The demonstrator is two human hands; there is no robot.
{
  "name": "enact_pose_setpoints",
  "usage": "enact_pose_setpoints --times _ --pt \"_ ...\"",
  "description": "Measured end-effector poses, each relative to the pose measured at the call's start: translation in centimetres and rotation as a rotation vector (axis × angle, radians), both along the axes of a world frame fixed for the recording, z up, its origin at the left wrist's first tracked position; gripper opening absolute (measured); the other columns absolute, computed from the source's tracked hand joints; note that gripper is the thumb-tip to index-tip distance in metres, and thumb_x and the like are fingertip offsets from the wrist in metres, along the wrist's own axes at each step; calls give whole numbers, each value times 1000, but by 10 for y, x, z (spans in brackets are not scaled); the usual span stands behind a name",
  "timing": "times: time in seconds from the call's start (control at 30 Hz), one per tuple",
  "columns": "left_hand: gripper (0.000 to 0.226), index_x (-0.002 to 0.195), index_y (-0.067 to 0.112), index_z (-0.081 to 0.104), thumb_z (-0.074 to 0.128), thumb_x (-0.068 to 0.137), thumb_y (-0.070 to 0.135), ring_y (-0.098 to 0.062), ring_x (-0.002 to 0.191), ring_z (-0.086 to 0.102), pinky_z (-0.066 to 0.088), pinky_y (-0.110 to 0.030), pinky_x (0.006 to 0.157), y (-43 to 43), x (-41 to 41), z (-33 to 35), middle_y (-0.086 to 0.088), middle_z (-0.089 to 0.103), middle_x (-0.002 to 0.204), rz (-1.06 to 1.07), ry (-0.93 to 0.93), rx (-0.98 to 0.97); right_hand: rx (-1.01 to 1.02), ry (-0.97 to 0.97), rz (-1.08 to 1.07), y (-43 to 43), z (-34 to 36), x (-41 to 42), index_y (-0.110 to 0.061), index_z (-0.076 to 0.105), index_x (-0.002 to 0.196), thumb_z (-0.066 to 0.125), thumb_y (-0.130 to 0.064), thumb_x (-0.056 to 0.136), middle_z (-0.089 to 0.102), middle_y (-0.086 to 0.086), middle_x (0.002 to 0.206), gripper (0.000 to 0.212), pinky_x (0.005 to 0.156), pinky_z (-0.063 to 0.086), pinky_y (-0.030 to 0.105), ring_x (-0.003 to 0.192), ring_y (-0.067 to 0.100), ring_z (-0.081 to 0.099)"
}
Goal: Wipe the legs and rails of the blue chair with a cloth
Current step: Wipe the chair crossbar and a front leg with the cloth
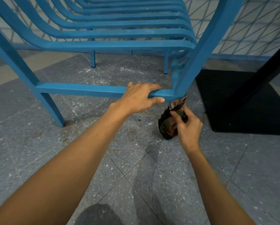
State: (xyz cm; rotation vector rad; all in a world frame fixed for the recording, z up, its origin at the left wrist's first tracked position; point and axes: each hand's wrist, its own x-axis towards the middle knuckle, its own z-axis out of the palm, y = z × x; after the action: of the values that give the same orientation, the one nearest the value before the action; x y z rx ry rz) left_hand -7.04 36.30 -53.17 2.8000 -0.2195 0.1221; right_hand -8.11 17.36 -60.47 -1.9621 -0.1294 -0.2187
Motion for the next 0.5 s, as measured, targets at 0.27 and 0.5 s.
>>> enact_pose_setpoints --times 0.27,0.5 --pt "56 137 30 46 48 89 59 -24 118 54 29 -42 97 -2 -2 4 3 60 130 10 28 -4 65 -10 19 8 30 4 -24 67 113 67 -26 86 70 -17 95 27 91 50 24 96 -3 63" --pt "51 135 30 47 45 91 57 -26 115 53 29 -43 93 -5 -4 3 2 59 129 15 -9 65 -75 36 -49 42 -16 1 -15 24 143 36 -62 85 48 4 139 75 110 24 53 128 24 43"
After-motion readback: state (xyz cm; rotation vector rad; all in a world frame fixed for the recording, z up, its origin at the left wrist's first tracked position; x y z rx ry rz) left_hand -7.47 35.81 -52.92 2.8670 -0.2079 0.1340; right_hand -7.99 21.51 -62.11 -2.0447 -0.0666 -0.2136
